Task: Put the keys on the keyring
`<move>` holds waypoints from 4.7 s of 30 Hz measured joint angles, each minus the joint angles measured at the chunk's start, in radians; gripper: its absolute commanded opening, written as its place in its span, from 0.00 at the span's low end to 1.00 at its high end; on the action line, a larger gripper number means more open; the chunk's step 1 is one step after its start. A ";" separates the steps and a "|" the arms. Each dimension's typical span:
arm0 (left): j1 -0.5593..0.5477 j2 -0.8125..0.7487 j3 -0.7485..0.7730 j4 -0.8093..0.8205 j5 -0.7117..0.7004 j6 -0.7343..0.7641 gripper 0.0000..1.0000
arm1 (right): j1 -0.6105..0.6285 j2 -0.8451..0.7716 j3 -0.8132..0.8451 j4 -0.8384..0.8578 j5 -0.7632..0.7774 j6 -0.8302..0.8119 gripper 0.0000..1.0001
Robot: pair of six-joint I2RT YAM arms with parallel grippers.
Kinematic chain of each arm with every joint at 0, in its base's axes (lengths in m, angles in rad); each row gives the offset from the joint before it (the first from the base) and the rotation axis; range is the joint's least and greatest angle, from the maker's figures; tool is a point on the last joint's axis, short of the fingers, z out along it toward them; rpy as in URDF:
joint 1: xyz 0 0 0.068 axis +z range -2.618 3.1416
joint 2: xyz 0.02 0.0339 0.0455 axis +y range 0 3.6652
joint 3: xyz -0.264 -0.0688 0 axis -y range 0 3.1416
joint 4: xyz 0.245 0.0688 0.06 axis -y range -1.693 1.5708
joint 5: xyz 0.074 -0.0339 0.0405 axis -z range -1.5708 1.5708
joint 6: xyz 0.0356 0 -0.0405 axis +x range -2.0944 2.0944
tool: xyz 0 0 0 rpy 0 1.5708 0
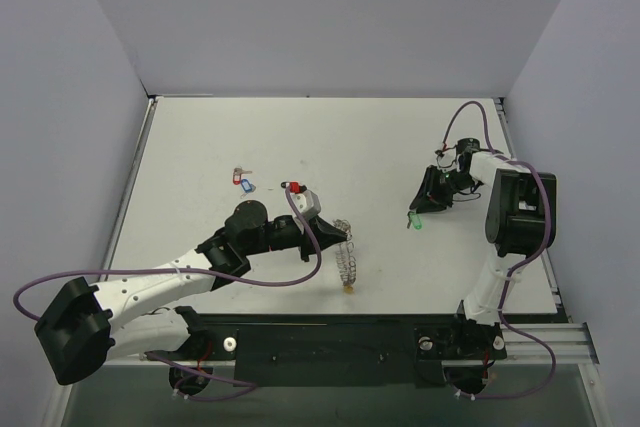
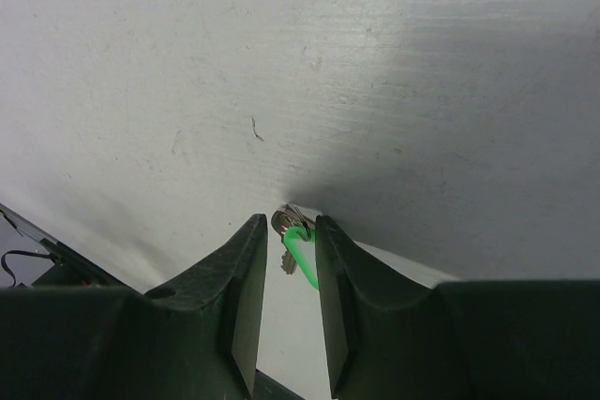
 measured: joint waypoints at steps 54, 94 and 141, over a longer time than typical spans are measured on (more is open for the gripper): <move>0.000 0.000 0.000 -0.002 0.000 -0.004 0.00 | -0.012 0.032 0.008 -0.015 -0.066 -0.016 0.19; 0.000 0.018 0.000 -0.007 0.000 -0.007 0.00 | 0.012 0.032 0.022 -0.031 -0.021 -0.048 0.11; -0.007 0.020 0.000 -0.012 0.000 -0.007 0.00 | 0.009 0.031 0.015 -0.005 -0.068 -0.059 0.15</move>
